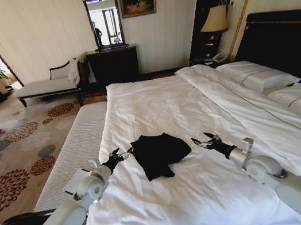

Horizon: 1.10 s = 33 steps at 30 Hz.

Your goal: Fold the clothes on the bed.

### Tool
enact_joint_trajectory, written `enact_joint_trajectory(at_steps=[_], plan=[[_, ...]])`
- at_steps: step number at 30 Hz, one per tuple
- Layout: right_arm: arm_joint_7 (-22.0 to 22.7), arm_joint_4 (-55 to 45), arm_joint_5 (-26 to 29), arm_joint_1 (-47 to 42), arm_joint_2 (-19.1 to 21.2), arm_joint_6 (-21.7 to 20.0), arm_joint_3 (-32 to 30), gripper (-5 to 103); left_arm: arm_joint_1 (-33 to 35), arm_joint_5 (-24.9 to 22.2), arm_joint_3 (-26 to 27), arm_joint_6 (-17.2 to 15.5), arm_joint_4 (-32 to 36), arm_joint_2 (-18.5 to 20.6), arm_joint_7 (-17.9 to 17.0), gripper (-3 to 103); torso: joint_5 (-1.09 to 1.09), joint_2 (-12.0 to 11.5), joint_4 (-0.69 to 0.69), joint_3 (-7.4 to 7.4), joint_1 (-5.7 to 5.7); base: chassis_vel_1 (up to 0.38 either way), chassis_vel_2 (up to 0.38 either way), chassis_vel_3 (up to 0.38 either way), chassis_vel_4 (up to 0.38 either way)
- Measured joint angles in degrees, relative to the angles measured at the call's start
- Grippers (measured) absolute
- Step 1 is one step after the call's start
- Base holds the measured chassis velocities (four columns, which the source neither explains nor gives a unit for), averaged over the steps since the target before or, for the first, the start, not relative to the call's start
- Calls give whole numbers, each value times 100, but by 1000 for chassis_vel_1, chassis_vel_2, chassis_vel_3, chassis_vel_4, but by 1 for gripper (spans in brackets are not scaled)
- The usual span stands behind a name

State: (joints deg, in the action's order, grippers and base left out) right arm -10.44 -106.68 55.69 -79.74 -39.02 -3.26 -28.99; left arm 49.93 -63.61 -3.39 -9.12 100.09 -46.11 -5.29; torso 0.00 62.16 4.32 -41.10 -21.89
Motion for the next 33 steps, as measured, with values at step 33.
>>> enact_joint_trajectory(at_steps=[33], plan=[[252, -63, -146, -224, -225, -16, -143, 100, -1188, 154, -934, 89, -1700, -1481, 148, 101, 1, 0, -1, 0, 0, 0, 0, 0, 0]])
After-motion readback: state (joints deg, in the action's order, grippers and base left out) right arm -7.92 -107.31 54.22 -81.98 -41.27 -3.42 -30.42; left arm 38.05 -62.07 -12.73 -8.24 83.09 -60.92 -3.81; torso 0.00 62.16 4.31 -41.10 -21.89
